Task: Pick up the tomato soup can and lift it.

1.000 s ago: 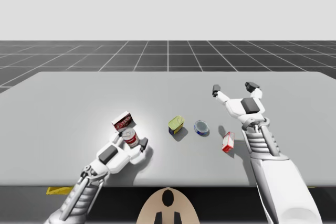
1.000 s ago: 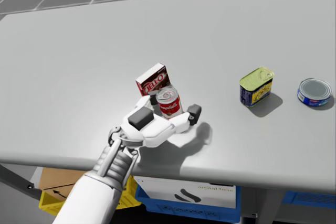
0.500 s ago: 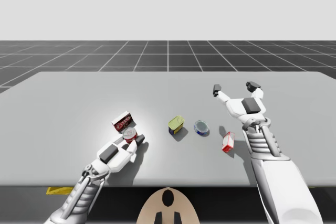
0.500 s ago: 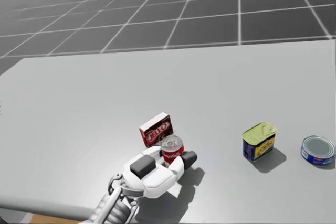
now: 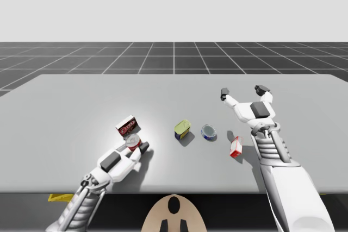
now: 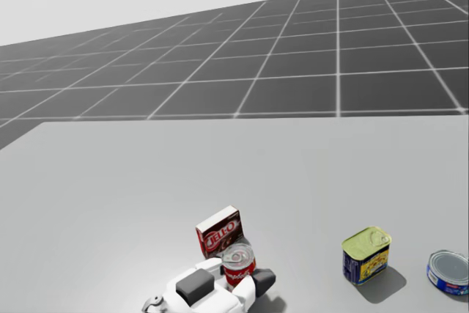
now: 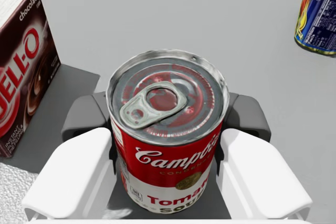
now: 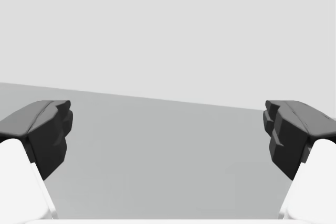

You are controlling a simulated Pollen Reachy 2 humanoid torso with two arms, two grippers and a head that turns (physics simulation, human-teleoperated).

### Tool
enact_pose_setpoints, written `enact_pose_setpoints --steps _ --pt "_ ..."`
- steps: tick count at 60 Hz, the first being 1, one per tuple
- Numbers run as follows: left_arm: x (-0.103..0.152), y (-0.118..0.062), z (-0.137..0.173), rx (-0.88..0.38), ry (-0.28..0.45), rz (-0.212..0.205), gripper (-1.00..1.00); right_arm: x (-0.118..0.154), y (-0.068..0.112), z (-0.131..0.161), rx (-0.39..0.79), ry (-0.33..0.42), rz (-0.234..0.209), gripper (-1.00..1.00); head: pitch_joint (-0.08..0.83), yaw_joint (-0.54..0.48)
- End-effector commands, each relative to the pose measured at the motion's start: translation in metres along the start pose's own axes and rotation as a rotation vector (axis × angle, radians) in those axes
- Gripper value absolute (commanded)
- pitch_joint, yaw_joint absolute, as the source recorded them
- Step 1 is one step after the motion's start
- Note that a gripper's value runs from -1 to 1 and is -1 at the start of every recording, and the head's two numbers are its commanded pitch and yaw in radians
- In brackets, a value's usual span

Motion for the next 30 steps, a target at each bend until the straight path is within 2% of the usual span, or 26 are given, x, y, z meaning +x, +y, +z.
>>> enact_pose_setpoints --steps 1,8,12,27,30 --pt "0.036 -0.002 0.01 0.002 -0.069 -0.036 1.0 0.0 -0.001 0.0 0.001 0.001 0.0 -1.0 0.358 0.3" --pt "0.063 -0.002 0.021 0.015 -0.119 -0.069 1.0 0.001 -0.001 0.0 0.002 -0.003 -0.002 -1.0 0.358 0.29" --pt "0.088 -0.002 0.029 0.031 -0.168 -0.1 1.0 0.001 -0.001 -0.001 0.004 -0.01 -0.002 -1.0 0.355 0.29" --pt "0.152 -0.006 0.046 0.075 -0.297 -0.198 1.0 0.0 -0.001 -0.001 0.019 -0.007 -0.007 -1.0 0.348 0.29" --pt "0.166 -0.009 0.049 0.085 -0.326 -0.218 1.0 -0.001 -0.001 -0.001 0.029 -0.01 0.008 -1.0 0.347 0.29"
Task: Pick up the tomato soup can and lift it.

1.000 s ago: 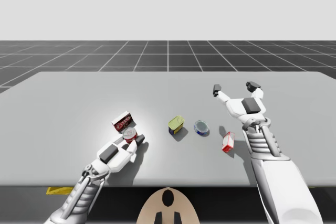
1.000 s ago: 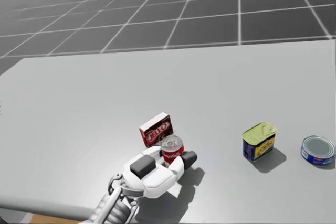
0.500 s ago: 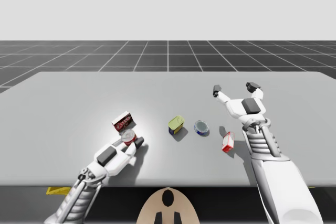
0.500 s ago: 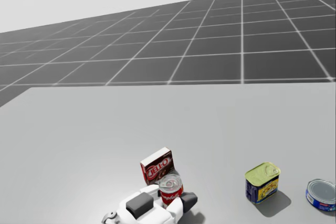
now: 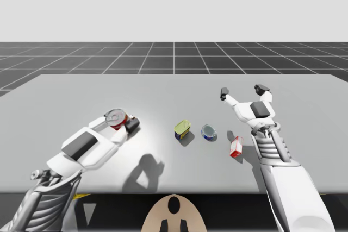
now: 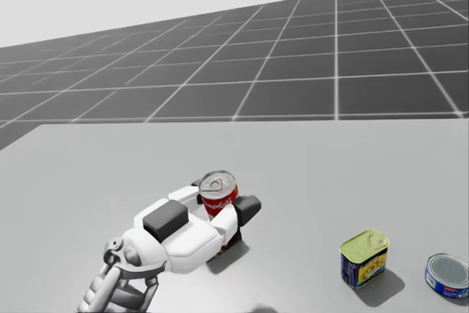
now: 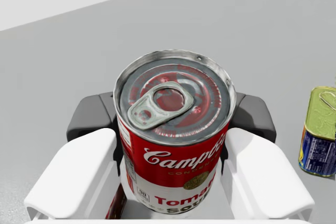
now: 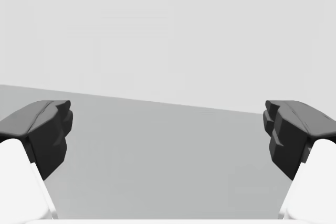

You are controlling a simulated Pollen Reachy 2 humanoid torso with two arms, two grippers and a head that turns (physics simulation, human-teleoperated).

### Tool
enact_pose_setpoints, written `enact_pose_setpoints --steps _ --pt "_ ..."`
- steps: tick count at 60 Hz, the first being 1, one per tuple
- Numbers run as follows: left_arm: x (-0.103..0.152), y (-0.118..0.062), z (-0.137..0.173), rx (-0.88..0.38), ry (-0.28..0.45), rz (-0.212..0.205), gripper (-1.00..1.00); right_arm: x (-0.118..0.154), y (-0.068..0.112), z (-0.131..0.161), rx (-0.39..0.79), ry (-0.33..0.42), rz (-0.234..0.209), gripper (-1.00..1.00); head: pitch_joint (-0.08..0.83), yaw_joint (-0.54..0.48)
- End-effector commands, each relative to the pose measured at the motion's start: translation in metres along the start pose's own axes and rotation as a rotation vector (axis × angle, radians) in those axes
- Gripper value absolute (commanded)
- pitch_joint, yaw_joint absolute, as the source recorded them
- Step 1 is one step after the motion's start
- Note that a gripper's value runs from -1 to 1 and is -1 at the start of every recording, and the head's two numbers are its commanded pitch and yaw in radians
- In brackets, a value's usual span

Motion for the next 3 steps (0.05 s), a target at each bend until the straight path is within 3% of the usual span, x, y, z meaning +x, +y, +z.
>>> enact_pose_setpoints --steps 1,3 --pt "0.0606 0.0011 0.002 0.029 -0.148 -0.086 1.0 -0.0014 0.0 0.0001 0.018 0.0 0.011 -1.0 0.346 0.29" --pt "0.0685 0.0005 0.0026 0.04 -0.166 -0.098 1.0 -0.0018 0.0 0.0001 0.032 0.005 0.007 -1.0 0.345 0.29"
